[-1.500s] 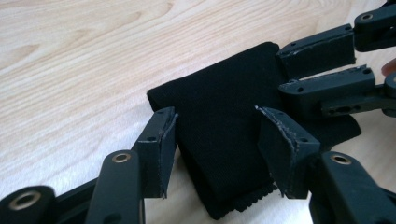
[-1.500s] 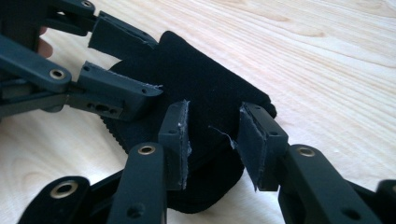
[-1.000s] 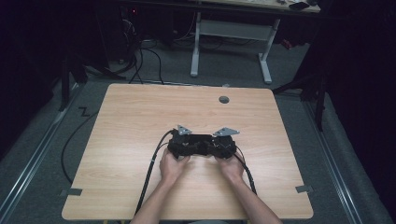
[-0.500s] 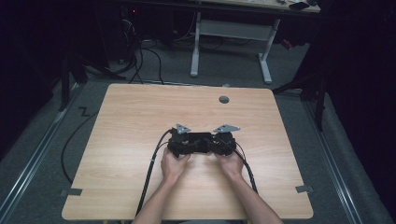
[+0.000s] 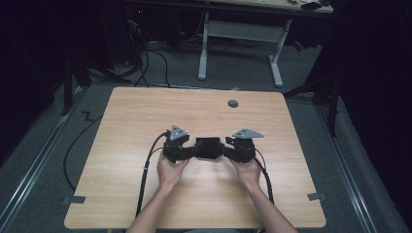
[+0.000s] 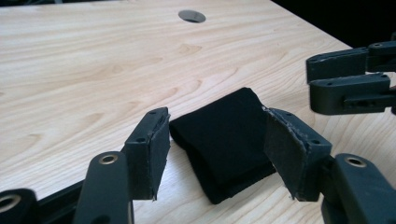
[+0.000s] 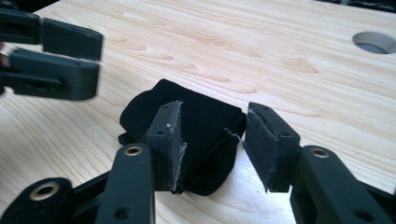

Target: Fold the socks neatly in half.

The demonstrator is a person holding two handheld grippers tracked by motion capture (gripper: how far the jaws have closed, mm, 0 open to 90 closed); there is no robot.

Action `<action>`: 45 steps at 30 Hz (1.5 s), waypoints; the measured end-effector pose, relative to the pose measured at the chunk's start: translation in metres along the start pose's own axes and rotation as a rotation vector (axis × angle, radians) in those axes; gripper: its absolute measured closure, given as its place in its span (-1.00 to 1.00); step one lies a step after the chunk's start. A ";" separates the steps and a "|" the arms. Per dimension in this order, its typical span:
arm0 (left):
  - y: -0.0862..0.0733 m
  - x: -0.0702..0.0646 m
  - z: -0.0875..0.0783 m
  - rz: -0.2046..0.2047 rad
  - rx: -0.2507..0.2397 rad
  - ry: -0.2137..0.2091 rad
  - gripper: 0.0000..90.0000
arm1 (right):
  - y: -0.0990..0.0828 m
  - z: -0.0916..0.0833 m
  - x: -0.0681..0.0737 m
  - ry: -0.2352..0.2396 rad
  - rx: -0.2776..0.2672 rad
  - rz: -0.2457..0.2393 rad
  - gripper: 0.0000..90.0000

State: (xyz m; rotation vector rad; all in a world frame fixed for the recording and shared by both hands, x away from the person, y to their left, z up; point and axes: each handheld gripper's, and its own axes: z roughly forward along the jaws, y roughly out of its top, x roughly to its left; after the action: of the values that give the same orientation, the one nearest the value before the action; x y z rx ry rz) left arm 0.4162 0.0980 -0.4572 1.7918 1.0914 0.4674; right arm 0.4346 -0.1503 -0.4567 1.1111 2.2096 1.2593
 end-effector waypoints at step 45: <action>-0.026 0.035 -0.057 -0.016 -0.016 0.030 -0.17 | -0.034 -0.063 -0.035 -0.024 -0.094 0.079 0.33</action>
State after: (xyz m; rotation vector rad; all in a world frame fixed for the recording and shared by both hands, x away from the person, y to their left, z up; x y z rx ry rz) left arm 0.3824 0.1614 -0.4584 1.7654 1.1193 0.4934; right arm 0.4003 -0.2223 -0.4537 1.1808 2.0843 1.3604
